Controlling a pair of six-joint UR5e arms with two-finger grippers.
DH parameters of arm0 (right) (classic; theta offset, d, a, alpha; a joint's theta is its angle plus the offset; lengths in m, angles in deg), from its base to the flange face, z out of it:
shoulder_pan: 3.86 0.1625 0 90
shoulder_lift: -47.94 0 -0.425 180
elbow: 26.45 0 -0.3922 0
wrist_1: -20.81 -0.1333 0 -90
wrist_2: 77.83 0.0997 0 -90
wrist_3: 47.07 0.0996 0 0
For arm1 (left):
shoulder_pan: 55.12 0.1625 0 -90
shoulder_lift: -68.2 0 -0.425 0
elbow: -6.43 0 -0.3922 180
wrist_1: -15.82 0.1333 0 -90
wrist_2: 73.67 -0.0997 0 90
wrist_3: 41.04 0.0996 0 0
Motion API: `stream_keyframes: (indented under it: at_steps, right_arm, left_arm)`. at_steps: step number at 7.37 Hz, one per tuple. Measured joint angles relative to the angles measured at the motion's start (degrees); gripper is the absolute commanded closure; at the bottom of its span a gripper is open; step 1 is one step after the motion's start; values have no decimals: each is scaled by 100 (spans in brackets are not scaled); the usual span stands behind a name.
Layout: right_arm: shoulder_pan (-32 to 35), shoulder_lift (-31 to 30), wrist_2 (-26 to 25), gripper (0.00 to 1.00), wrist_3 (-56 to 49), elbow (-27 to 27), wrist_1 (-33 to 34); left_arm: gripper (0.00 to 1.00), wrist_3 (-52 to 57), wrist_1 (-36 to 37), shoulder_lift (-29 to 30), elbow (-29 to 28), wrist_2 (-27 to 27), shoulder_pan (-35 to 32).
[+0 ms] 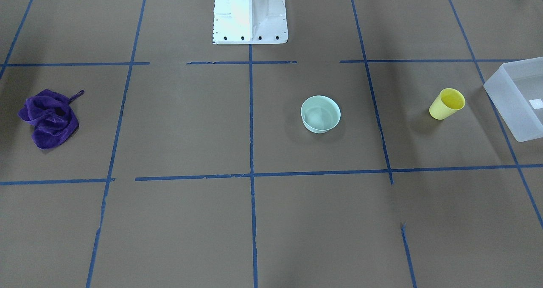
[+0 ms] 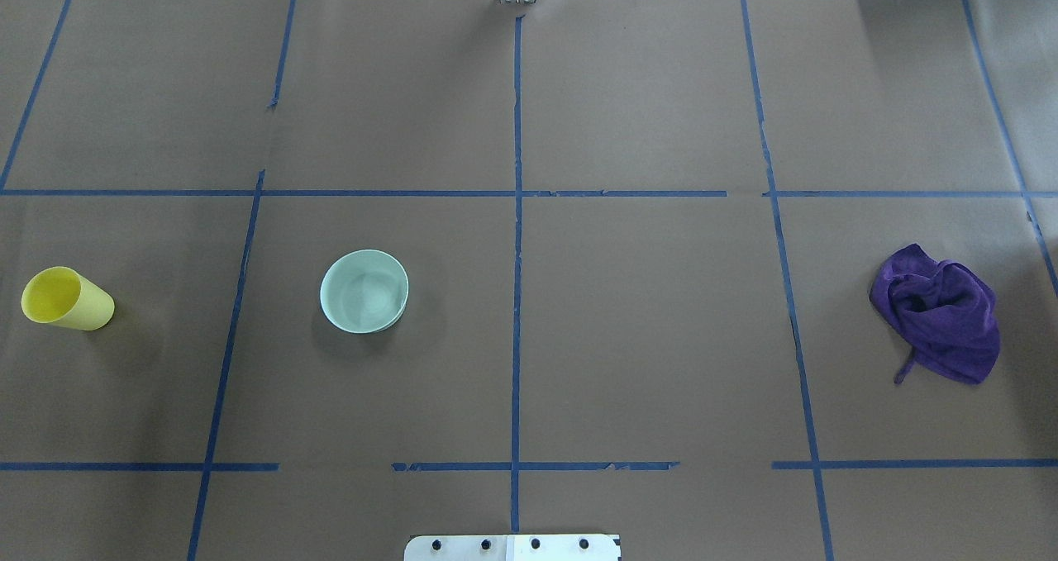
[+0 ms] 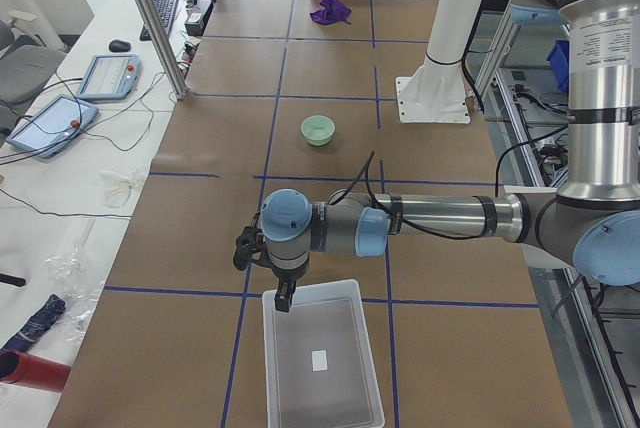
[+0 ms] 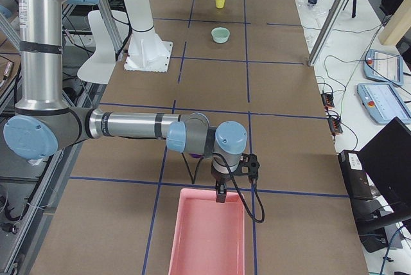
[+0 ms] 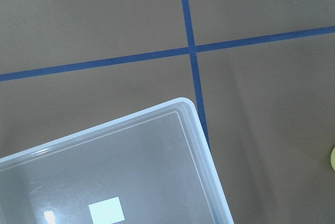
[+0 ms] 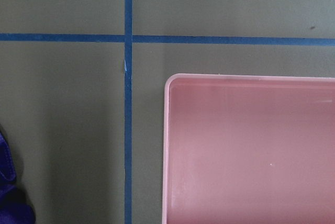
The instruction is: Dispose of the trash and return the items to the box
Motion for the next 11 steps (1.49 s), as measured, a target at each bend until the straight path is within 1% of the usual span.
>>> stream_keyframes:
  at_steps: [3, 5, 7, 8, 9, 10, 11]
  right_arm:
    - [-91, 1, 3, 0, -19, -132, -9]
    - [-369, 11, 4, 0, 3, -277, -10]
    - [-700, 45, 0, 0, 43, -594, -26]
    - [-797, 84, -12, 0, 58, -787, -138]
    - [-839, 102, -21, 0, 65, -914, -395]
    - [-854, 89, 0, 0, 87, -956, -763]
    - [-858, 67, 60, 0, 183, -953, -1079]
  left_arm:
    - [0, -13, -39, 60, 127, 52, 21]
    - [0, -25, -161, 106, 156, 64, 103]
    - [0, -34, -520, 235, 187, 53, 388]
    - [0, -49, -793, 334, 206, 50, 474]
    - [0, -67, -1138, 438, 222, 44, 510]
    - [0, -335, -1648, 519, 194, 45, 522]
    - [0, -846, -2402, 541, 101, 44, 527]
